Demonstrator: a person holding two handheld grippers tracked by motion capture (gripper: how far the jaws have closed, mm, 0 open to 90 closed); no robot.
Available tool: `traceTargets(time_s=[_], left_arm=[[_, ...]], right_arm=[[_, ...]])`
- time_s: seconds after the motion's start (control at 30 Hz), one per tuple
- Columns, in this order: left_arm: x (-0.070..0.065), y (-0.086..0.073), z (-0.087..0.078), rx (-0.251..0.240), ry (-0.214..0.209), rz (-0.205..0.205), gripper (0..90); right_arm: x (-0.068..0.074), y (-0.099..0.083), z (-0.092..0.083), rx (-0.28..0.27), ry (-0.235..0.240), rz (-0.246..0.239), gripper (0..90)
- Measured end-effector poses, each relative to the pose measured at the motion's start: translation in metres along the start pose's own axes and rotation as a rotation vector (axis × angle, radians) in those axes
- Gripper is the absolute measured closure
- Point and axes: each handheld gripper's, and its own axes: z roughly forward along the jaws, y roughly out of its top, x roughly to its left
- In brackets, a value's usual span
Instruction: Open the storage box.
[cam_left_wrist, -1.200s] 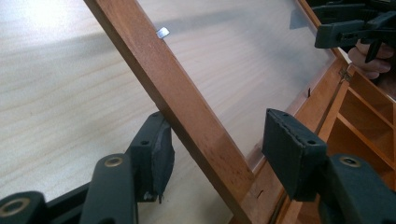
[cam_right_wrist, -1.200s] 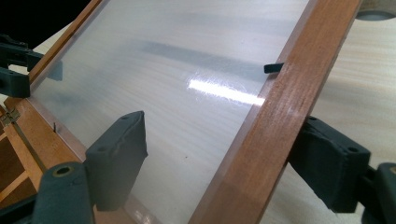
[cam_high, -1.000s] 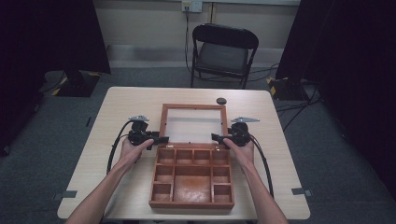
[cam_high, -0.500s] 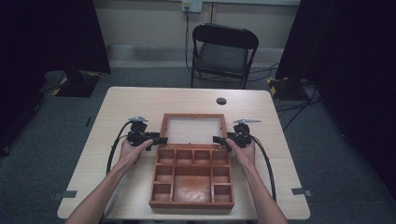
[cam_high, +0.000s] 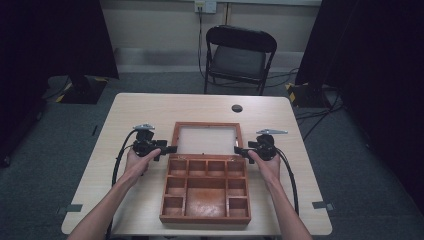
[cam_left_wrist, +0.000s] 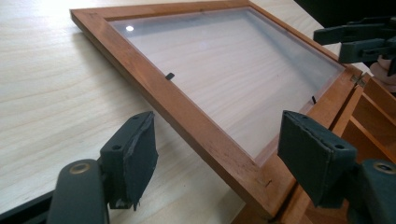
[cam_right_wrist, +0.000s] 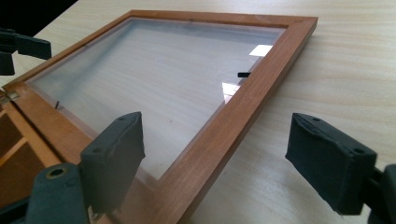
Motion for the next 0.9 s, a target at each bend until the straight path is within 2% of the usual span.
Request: traceTargets(time_s=[0.1, 0.13, 0.23, 0.27, 0.33, 0.37, 0.47, 0.6, 0.67, 0.77, 0.8, 0.9], left_arm=[[-0.002, -0.002, -0.008, 0.006, 0.014, 0.015, 25.7], [-0.003, -0.004, -0.014, 0.019, 0.022, 0.037, 25.6], [-0.004, -0.008, -0.020, 0.026, 0.033, 0.040, 22.2], [-0.003, -0.012, -0.025, 0.026, 0.040, 0.046, 22.2], [-0.002, -0.015, -0.028, 0.039, 0.048, 0.054, 22.3], [-0.001, -0.019, -0.033, 0.040, 0.061, 0.056, 22.3], [0.001, -0.024, -0.039, 0.034, 0.067, 0.050, 22.2], [0.003, -0.029, -0.049, 0.045, 0.091, 0.047, 20.1], [0.004, -0.035, -0.056, 0.045, 0.109, 0.033, 20.1], [0.003, -0.040, -0.059, 0.057, 0.098, 0.035, 18.6], [-0.001, -0.044, -0.063, 0.071, 0.136, 0.063, 18.6], [-0.004, -0.047, -0.065, 0.097, 0.159, 0.084, 18.6]], right_arm=[[0.003, 0.001, -0.013, -0.004, -0.006, -0.021, 17.9], [0.004, 0.000, -0.017, 0.001, -0.010, -0.024, 17.2], [0.003, -0.002, -0.025, 0.003, -0.014, -0.030, 16.8], [0.002, -0.006, -0.035, 0.004, -0.023, -0.030, 15.5], [0.002, -0.007, -0.038, 0.004, -0.024, -0.034, 15.8], [0.000, -0.010, -0.047, 0.005, -0.048, -0.031, 14.9], [-0.003, -0.014, -0.057, 0.001, -0.050, -0.025, 14.8], [-0.005, -0.020, -0.071, 0.008, -0.084, -0.041, 14.4], [-0.005, -0.027, -0.080, 0.009, -0.079, -0.032, 14.4], [-0.005, -0.033, -0.086, 0.003, -0.068, -0.021, 14.4], [-0.007, -0.037, -0.091, 0.009, -0.063, -0.008, 14.5], [-0.006, -0.043, -0.097, 0.012, -0.088, -0.026, 14.5]])
